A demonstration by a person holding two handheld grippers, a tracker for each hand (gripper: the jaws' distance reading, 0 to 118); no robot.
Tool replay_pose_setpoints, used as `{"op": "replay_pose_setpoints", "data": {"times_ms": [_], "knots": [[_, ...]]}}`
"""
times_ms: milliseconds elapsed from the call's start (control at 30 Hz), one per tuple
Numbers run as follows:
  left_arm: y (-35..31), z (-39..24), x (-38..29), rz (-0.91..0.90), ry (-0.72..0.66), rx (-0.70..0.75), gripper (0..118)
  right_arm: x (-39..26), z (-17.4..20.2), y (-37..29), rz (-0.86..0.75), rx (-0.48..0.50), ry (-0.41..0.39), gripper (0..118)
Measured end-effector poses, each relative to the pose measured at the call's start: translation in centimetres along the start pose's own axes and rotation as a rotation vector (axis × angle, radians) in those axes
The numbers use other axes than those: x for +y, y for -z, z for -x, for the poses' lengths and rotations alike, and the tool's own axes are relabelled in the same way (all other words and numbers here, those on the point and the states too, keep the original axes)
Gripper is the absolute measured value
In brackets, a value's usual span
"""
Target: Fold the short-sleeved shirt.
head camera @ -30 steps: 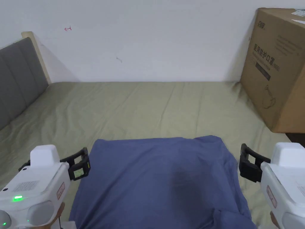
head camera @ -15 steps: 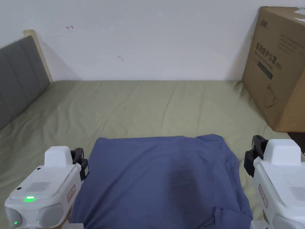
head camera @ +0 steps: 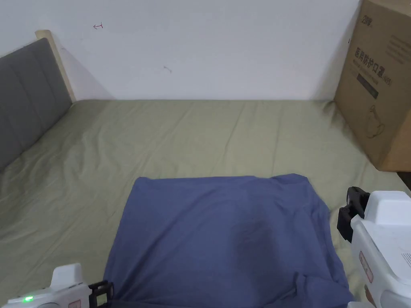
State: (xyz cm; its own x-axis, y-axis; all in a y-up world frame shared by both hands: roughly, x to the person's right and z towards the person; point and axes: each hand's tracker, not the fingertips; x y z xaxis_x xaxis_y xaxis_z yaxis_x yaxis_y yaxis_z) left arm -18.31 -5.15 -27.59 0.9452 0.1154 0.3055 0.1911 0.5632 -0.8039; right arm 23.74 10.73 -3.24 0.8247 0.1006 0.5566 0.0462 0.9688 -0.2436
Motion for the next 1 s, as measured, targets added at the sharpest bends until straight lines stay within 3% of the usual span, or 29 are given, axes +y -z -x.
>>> {"op": "replay_pose_setpoints", "data": {"times_ms": [67, 267, 333, 367, 400, 467, 633, 667, 700, 733, 767, 800, 1000], "knots": [[0.8, 0.4, -0.5, 0.033, 0.002, 0.010, 97, -0.2, 0.1, 0.1, 0.011, 0.002, -0.001, 0], [3.0, 0.3, -1.8, 0.057, 0.035, 0.038, 97, -0.9, 0.1, 0.1, 0.038, 0.003, 0.005, 0], [3.9, 0.2, -1.9, 0.060, 0.046, 0.041, 77, -1.2, -0.1, 0.0, 0.044, 0.001, 0.005, 0], [4.1, 0.0, -2.2, 0.069, 0.055, 0.024, 51, -1.3, -0.2, 0.0, 0.049, 0.000, 0.003, 0], [4.6, 0.1, -2.3, 0.092, 0.053, -0.016, 35, -1.5, -0.2, -0.1, 0.054, -0.003, -0.001, 0], [5.0, -0.2, -2.4, 0.104, 0.015, -0.053, 13, -2.0, -0.7, -0.2, 0.067, -0.011, -0.004, 0], [4.0, -1.6, -2.2, 0.057, 0.093, -0.020, 4, -4.2, -2.5, 0.0, 0.162, -0.021, 0.019, 2], [3.7, -1.7, -2.1, 0.045, 0.095, -0.020, 4, -5.1, -2.8, 0.3, 0.211, -0.013, 0.026, 10], [3.2, -1.7, -1.9, 0.030, 0.095, -0.025, 4, -6.2, -3.3, 0.4, 0.258, -0.016, 0.024, 30], [2.8, -1.6, -1.8, 0.014, 0.090, -0.033, 4, -7.3, -3.6, 0.7, 0.293, -0.031, 0.018, 68], [2.3, -1.5, -1.6, 0.002, 0.086, -0.039, 4, -8.6, -3.8, 1.1, 0.354, -0.026, 0.020, 93], [2.0, -1.5, -1.4, -0.005, 0.087, -0.043, 4, -10.1, -4.2, 1.5, 0.409, -0.043, 0.014, 105], [0.7, -1.8, -0.7, -0.039, 0.092, -0.057, 4, -17.5, -4.3, 2.5, 0.637, -0.008, 0.027, 105]]}}
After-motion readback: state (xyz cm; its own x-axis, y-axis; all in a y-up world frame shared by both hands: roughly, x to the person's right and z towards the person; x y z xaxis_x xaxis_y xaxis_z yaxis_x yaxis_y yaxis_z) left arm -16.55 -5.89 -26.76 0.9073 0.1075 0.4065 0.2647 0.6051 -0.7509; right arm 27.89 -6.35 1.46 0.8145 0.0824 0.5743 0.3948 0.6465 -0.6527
